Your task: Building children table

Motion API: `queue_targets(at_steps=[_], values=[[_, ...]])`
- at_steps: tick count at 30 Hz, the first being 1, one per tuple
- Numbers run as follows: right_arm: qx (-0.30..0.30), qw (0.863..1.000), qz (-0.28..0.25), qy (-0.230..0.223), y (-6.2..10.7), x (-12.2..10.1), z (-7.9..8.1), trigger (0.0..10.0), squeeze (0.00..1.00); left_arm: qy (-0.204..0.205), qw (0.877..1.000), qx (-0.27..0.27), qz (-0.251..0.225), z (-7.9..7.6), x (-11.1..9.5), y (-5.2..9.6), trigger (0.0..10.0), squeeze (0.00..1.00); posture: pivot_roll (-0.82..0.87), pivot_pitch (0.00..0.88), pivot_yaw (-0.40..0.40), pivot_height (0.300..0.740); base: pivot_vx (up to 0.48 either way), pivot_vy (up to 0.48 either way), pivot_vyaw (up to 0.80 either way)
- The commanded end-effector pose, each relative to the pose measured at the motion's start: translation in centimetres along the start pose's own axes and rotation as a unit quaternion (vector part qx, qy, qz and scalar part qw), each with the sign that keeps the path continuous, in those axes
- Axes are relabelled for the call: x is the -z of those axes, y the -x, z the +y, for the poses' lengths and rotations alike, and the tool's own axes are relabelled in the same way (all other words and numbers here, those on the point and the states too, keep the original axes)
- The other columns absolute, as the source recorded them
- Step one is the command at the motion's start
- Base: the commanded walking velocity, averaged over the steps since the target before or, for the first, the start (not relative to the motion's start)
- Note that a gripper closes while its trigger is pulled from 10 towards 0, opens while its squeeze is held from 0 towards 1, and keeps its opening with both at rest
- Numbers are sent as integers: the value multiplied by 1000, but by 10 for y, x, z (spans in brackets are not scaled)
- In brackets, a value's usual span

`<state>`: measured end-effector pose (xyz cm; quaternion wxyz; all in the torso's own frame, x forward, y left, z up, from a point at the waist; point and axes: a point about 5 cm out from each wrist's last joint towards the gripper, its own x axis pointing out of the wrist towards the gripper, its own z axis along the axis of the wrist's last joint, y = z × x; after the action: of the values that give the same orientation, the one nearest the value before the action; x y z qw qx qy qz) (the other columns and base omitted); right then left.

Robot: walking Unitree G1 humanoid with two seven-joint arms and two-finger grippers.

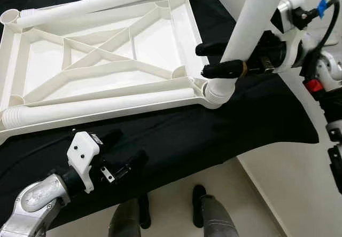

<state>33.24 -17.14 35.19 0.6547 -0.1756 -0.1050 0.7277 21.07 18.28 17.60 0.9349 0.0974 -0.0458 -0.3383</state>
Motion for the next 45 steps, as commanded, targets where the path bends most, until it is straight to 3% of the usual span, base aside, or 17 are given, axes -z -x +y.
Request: queue_targets(at_steps=[1, 7, 20, 45], values=[[-22, 1000, 8, -17, -3, 7, 4, 10000, 0, 2, 1000, 4, 14, -2, 2, 5, 10000, 0, 113, 445, 57, 740, 0, 0, 0], [-46, 999, 13, -19, -16, 17, 7, 10000, 0, 1, 1000, 3, 13, -1, 1, 4, 10000, 0, 120, 449, 56, 740, 0, 0, 0], [-14, 1000, 24, -9, -2, 14, 1, 10000, 0, 2, 1000, 3, 14, -2, 0, 6, 10000, 0, 122, 455, 57, 740, 0, 0, 0], [-4, 999, 38, -5, 0, 20, -1, 10000, 0, 3, 1000, 6, 17, -3, 0, 7, 10000, 0, 125, 454, 62, 740, 0, 0, 0]])
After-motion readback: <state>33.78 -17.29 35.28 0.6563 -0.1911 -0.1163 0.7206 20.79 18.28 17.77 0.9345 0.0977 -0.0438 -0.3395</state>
